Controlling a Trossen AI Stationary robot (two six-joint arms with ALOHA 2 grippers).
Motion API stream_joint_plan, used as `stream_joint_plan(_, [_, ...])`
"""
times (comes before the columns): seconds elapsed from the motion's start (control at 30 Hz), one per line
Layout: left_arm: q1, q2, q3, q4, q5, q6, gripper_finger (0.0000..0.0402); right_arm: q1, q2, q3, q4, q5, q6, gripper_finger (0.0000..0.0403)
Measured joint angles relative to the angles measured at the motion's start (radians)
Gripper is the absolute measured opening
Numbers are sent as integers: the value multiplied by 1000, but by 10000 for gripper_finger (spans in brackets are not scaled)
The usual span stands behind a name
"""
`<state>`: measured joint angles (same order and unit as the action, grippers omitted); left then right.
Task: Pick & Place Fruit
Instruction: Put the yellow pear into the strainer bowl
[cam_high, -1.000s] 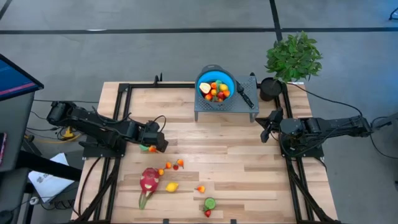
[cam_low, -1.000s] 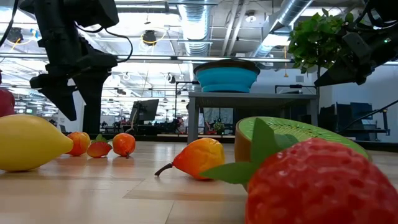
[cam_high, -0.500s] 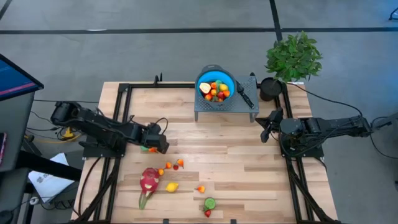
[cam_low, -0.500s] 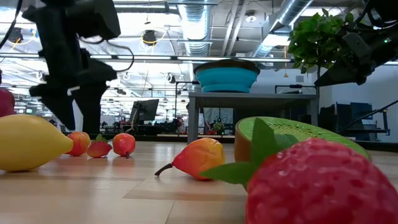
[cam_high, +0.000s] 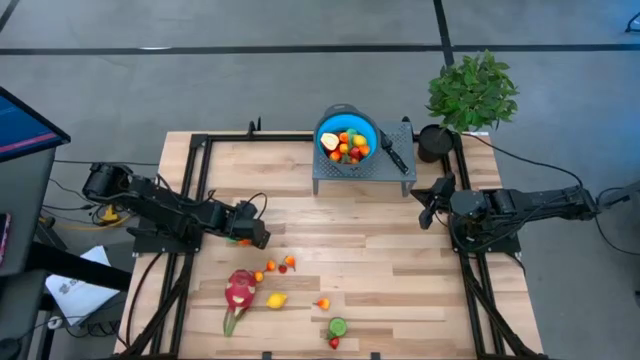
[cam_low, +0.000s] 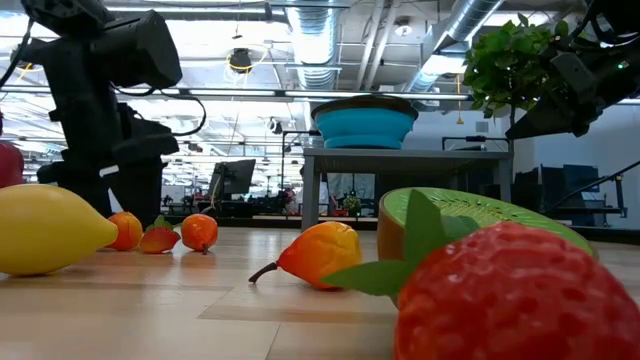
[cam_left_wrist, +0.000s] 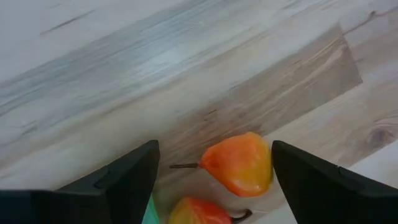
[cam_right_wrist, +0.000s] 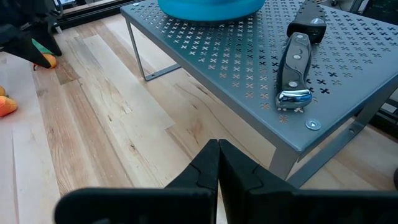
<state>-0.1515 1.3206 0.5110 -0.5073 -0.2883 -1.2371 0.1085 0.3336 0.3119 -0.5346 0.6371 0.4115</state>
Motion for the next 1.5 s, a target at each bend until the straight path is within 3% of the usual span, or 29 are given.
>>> stream_joint_plan(0.33, [0, -1, -7, 9, -2, 0, 293, 0, 0, 0, 0, 0, 0, 0])
stream_joint_plan(1.17, [1, 3, -10, 29, -10, -2, 123, 0, 0, 0, 0, 0, 0, 0])
stream_joint_plan(1.5, [1, 3, -10, 44, -6, -2, 118, 0, 0, 0, 0, 0, 0, 0])
